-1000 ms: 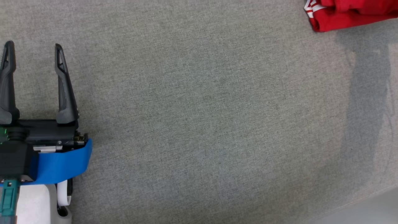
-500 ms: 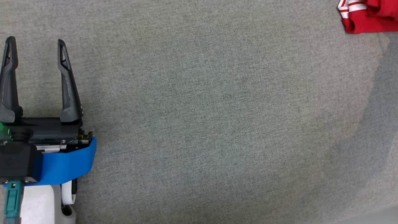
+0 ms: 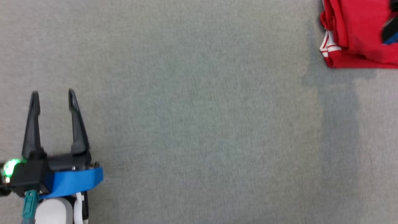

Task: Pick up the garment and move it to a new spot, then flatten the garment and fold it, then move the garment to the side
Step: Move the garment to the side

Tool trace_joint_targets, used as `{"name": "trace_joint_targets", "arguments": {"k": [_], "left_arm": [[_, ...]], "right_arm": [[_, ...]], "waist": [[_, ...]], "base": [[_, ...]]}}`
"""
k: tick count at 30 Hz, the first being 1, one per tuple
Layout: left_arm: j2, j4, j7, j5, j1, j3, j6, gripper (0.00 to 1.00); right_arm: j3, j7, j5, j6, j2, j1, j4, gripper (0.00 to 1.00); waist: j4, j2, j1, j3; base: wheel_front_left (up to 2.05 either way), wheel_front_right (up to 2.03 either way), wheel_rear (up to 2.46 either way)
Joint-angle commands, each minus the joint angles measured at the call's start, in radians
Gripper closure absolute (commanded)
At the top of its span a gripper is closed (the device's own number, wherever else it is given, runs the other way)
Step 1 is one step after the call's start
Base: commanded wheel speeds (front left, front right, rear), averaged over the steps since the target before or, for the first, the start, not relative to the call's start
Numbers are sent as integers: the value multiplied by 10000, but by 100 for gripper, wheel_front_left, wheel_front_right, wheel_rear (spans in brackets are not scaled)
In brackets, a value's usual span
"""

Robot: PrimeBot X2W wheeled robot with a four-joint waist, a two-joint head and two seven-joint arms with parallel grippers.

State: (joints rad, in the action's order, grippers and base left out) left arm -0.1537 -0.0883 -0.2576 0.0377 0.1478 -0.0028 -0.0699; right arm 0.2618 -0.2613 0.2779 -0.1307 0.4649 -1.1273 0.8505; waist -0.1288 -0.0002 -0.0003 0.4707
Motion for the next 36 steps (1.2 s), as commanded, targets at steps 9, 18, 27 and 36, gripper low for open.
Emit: {"name": "trace_joint_targets", "arguments": {"k": [9,18,27,36], "left_arm": [[181,904,-77,424,-1353,299,23,0],[355,1512,-76,554,-2025,246,242,0],[470,1886,-77,569,-2529,293,328,0],[490,2231,-78,543,-2864,256,464,0]], "right_arm": [[-608,-49,-233,-2,-1550,3480,-2289,0],[-1338,-50,-318,-2,-2501,7000,-3676,0],[-2032,-51,-731,-2,-3269,9419,-4714,0],[-2556,148,-1225,-2,-3813,10950,-5459,0]], "waist": [[490,2,3,-2049],[1115,2,3,-3271],[1087,2,3,-4010],[1186,2,3,-4652]], "base": [[0,0,0],[0,0,0],[0,0,0],[0,0,0]]}}
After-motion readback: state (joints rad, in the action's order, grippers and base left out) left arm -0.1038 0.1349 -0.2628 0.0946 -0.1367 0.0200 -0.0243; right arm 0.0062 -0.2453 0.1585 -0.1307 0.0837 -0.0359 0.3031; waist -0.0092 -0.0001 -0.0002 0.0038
